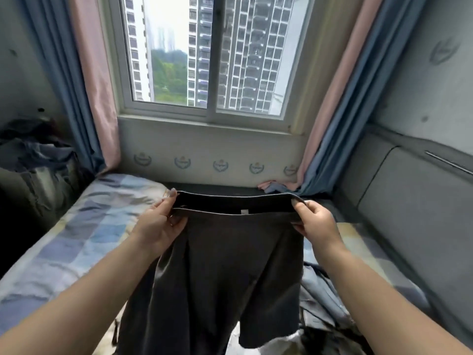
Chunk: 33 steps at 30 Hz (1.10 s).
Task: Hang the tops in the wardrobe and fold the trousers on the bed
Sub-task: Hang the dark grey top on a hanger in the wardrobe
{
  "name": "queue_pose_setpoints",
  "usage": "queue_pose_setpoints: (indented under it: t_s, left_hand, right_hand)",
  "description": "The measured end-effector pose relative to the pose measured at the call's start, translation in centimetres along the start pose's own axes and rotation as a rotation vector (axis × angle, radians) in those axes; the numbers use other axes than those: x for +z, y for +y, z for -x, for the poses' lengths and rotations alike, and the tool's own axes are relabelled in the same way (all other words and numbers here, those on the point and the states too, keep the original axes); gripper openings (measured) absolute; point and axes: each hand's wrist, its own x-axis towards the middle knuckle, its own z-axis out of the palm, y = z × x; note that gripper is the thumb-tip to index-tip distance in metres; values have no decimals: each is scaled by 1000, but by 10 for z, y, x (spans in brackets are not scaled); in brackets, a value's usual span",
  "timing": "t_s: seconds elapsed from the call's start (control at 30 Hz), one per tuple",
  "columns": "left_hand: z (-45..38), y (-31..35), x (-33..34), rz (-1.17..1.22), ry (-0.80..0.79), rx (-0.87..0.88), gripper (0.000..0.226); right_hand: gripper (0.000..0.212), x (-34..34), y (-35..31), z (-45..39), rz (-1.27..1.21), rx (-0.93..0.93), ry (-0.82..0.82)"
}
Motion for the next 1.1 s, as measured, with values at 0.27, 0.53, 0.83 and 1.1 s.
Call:
queue_pose_setpoints:
  t_s: [0.27,0.53,0.83,1.1]
  left_hand:
    - [17,5,91,41,-228,-48,21]
    - [53,0,171,197,-471,-404,23]
    - [126,-37,217,125,-810,-707,34]
    - [236,-95,239,45,-904,-957,27]
  right_hand:
    - [26,-85,-67,42,-265,-3,212]
    - [9,-128,-103,114,-605,35,599]
    - [10,-169,-117,254,-630,-55,1032]
    - [10,-183,-124,408,-587,-126,1327]
